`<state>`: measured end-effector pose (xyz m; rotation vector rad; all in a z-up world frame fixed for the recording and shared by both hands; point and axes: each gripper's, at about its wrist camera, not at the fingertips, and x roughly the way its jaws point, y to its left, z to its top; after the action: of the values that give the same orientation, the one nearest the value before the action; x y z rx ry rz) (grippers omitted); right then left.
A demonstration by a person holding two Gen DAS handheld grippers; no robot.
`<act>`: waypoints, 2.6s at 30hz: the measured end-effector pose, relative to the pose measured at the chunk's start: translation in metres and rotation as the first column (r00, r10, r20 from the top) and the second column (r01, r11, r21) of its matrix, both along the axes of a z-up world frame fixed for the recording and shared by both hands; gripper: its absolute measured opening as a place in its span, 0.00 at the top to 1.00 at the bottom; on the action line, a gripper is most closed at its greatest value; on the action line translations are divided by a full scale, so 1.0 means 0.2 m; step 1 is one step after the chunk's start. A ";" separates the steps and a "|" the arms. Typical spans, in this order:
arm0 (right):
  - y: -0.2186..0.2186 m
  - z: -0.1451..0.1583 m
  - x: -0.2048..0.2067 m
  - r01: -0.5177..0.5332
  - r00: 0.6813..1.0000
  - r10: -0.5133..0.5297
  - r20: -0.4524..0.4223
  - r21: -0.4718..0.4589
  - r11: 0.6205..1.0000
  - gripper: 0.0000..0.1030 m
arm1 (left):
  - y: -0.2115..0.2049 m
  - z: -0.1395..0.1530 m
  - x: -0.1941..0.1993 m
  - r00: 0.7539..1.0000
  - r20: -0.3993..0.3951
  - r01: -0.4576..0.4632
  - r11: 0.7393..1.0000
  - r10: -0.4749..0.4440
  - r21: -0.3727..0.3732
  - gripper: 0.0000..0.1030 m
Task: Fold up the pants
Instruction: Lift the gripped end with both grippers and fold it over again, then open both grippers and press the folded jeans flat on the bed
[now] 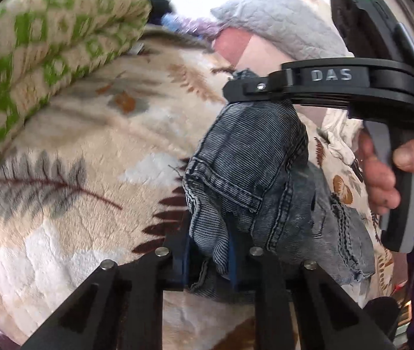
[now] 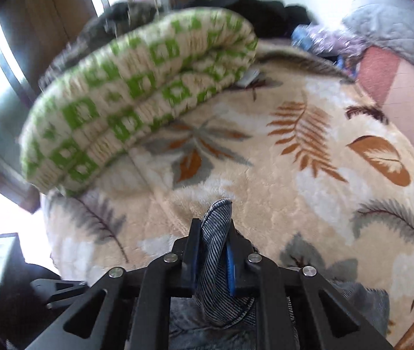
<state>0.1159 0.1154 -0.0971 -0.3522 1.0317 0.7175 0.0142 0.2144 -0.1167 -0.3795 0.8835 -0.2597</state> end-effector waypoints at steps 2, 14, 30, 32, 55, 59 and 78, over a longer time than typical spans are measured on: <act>-0.04 0.09 -0.04 0.023 0.999 -0.024 0.029 0.039 0.999 0.85 | -0.06 0.08 -0.03 0.998 0.058 0.018 1.000 -0.020 0.025 0.80; -0.86 0.52 -0.26 0.210 0.958 -0.257 0.130 0.294 0.932 0.85 | -0.72 0.50 -0.22 0.930 0.239 0.259 0.960 -0.278 0.107 0.80; -2.13 0.17 -0.23 0.507 0.835 -0.544 -0.084 0.503 0.701 0.86 | -1.94 0.22 -0.19 0.801 0.090 0.538 0.779 -0.591 0.322 0.80; -2.23 0.12 -0.22 0.534 0.821 -0.560 -0.111 0.497 0.684 0.86 | -2.00 0.18 -0.18 0.792 0.078 0.552 0.766 -0.605 0.331 0.80; -2.51 0.19 -0.51 0.643 0.656 -0.752 0.058 0.478 0.598 0.44 | -1.81 0.45 -0.39 0.704 0.188 0.569 0.702 -0.685 0.428 0.42; -2.30 0.21 -0.54 0.604 0.698 -0.706 0.118 0.434 0.669 0.44 | -1.55 0.55 -0.29 0.788 0.238 0.433 0.786 -0.567 0.441 0.38; -1.82 -0.07 -0.34 0.555 0.807 -0.574 0.140 0.152 0.817 0.44 | -1.47 0.13 0.19 0.906 0.087 0.320 0.807 -0.413 0.497 0.38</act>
<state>0.0480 -0.2486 -0.1115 -0.0027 0.8582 0.1872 0.0531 -0.0800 -0.0903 0.2811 0.7931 -0.4205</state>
